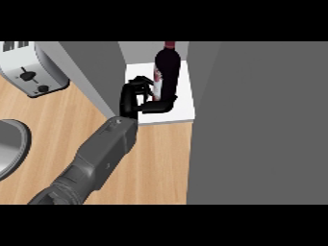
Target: Pick up the wine, place it into the cabinet and close the cabinet
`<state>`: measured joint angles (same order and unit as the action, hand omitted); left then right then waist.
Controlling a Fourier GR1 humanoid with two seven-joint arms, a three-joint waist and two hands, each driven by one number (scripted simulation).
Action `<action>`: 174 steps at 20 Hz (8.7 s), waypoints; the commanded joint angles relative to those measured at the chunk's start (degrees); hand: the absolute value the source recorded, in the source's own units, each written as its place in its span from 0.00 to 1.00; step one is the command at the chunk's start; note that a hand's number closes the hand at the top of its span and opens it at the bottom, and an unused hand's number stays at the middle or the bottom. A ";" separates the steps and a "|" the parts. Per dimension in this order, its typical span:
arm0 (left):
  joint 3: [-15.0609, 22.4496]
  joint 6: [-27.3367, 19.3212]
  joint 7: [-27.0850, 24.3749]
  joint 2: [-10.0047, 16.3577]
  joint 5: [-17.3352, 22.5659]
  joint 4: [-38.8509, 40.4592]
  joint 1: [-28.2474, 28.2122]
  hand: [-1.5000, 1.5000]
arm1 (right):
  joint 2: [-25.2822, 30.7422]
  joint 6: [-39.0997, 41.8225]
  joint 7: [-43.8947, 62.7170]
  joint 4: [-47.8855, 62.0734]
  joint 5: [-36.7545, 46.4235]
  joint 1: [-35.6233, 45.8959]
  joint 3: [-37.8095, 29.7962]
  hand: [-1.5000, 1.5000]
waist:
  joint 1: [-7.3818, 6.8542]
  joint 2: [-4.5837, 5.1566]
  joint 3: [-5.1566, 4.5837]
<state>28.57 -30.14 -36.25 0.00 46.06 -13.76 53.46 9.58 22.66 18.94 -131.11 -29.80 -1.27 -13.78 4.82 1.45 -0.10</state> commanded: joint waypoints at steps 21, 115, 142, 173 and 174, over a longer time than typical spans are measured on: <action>-1.01 1.00 -3.18 0.00 2.26 5.00 6.39 1.00 | 0.43 -0.01 0.41 1.21 -1.53 1.08 -0.54 0.00 | 0.94 0.34 -0.01; 20.86 -21.46 -2.04 5.77 -3.81 -63.68 -28.98 0.00 | -1.12 -3.66 1.67 -6.20 1.06 -4.87 -1.32 0.00 | -5.20 -1.79 0.12; 15.95 -6.98 -6.95 41.47 -6.68 -95.93 -65.38 1.00 | 10.51 20.77 2.03 -9.70 -8.70 -20.03 9.24 1.00 | -5.16 -1.74 0.00; -9.91 18.41 -12.27 58.61 9.44 -94.00 -80.38 1.00 | -9.34 1.32 8.41 -1.01 26.33 -0.06 63.66 1.00 | -6.46 -2.76 -0.36; -9.39 18.28 -11.61 58.37 9.91 -94.32 -80.86 1.00 | -9.32 0.26 8.93 -1.48 26.96 0.39 63.45 1.00 | -6.33 -2.82 -0.40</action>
<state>20.11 -13.69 -47.98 57.58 54.94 -108.45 -26.34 5.45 31.41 26.98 -135.96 -8.82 -3.13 37.60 -1.07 -1.35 -0.46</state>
